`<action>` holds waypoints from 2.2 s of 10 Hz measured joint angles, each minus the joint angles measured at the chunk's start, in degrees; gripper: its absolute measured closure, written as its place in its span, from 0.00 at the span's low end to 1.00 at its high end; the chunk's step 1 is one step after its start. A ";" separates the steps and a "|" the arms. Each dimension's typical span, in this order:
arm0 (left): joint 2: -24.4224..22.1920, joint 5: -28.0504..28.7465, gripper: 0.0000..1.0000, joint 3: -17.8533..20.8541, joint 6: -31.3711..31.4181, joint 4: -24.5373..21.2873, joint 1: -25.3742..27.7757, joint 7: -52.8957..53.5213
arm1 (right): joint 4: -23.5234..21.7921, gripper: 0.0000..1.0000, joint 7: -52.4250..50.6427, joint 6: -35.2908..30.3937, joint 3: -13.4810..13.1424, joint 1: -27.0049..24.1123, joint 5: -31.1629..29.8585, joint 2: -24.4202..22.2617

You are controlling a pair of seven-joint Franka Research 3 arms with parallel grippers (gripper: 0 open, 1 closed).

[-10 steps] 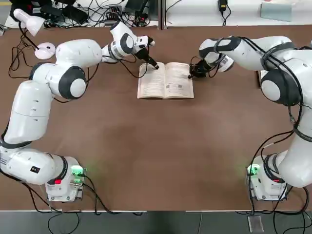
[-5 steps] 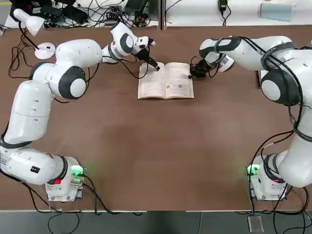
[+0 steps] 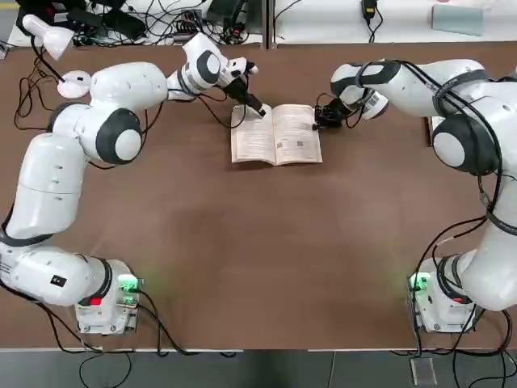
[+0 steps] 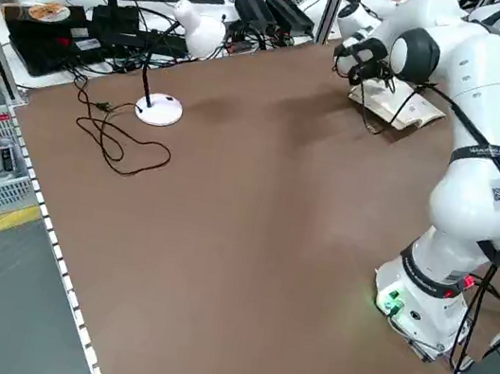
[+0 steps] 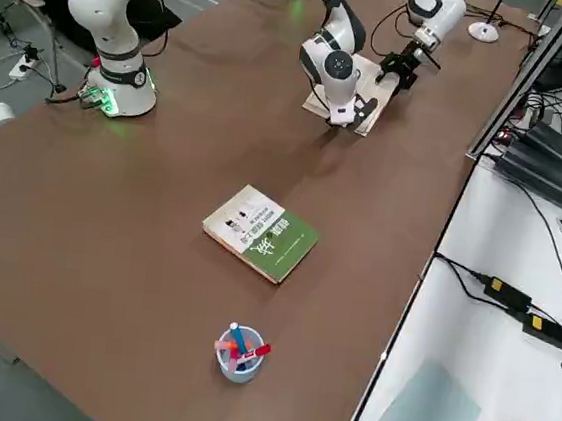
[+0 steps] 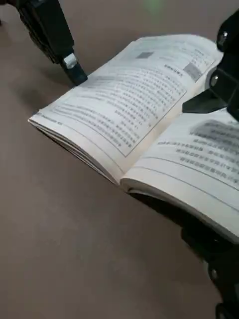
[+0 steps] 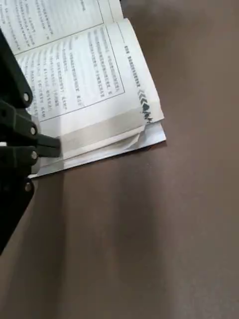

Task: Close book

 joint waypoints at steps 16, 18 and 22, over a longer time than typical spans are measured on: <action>-2.28 -0.12 0.00 -0.11 -8.65 0.35 2.08 -5.25 | 0.01 0.99 -0.03 -0.52 -0.05 -0.18 0.00 0.00; -2.36 -0.20 0.00 -0.24 -8.73 0.35 2.08 -6.58 | 0.01 0.99 -0.03 -0.58 -0.05 -0.19 0.00 0.00; -2.55 -1.96 0.00 -0.31 -10.74 0.37 2.09 -9.04 | 0.02 0.99 -0.03 -0.68 -0.05 -0.20 0.00 0.00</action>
